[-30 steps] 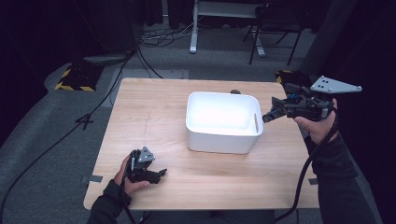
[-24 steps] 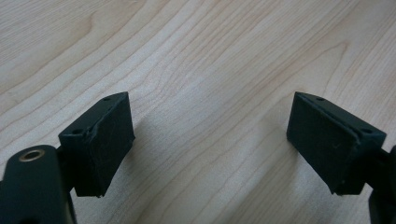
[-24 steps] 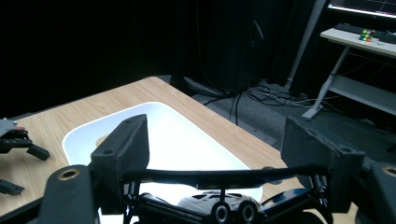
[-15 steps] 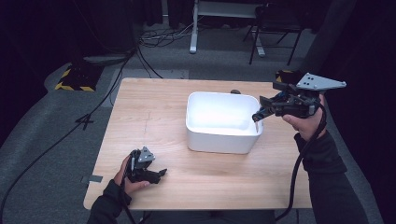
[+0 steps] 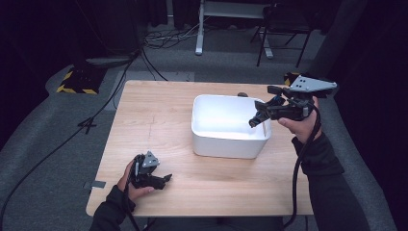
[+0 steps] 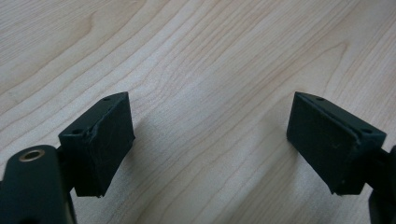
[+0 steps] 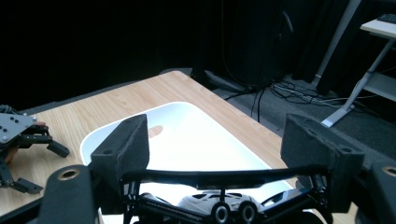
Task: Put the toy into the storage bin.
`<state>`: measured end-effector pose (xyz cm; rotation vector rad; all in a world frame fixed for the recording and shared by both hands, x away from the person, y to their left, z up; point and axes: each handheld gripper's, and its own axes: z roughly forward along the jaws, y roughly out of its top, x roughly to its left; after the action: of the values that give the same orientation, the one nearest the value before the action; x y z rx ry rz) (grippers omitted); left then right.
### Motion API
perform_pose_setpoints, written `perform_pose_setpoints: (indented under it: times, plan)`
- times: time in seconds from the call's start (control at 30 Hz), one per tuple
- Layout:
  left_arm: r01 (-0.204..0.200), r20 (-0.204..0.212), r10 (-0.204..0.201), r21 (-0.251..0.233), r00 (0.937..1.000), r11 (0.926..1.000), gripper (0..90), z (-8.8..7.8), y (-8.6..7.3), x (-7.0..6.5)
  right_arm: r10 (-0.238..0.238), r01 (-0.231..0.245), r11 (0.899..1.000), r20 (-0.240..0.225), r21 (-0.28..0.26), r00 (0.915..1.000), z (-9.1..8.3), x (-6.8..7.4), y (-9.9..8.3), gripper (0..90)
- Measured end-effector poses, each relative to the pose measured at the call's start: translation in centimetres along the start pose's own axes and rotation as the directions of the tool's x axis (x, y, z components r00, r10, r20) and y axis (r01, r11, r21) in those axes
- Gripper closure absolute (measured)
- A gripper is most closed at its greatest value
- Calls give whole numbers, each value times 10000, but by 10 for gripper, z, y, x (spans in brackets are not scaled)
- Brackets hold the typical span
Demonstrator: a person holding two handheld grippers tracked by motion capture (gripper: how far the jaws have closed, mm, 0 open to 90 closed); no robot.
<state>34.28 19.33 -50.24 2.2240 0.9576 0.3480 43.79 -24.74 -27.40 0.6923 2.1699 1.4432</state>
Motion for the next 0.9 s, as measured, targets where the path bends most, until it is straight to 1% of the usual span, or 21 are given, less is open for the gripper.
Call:
perform_pose_setpoints:
  times: [0.13,0.23,0.33,0.43,0.53,0.8,0.9]
  plan:
    - [-19,-22,19,-2,10000,10000,151,0,0,0,-9,11,9999,-160,150,9999,9,2,-2,243]
    - [-8,-4,8,-3,10000,10000,151,0,0,0,-80,86,9996,-230,263,9997,16,5,-3,243]
    - [23,-9,-23,-4,10000,10000,151,0,0,0,-138,155,9991,-432,393,9990,23,7,-5,243]
    - [21,-14,-21,-16,10000,10000,151,0,0,0,-208,237,9983,-532,537,9984,30,9,-6,243]
    - [3,-27,-3,-6,10000,10000,151,0,0,0,-178,221,9976,-667,652,9976,36,11,-8,243]
    - [9,4,-9,-6,10000,10000,151,0,0,0,-258,336,9944,-782,1000,9966,51,12,-11,243]
    - [7,-50,-7,-13,10000,10000,150,0,0,0,-292,391,9932,-906,1096,9955,55,12,-13,243]
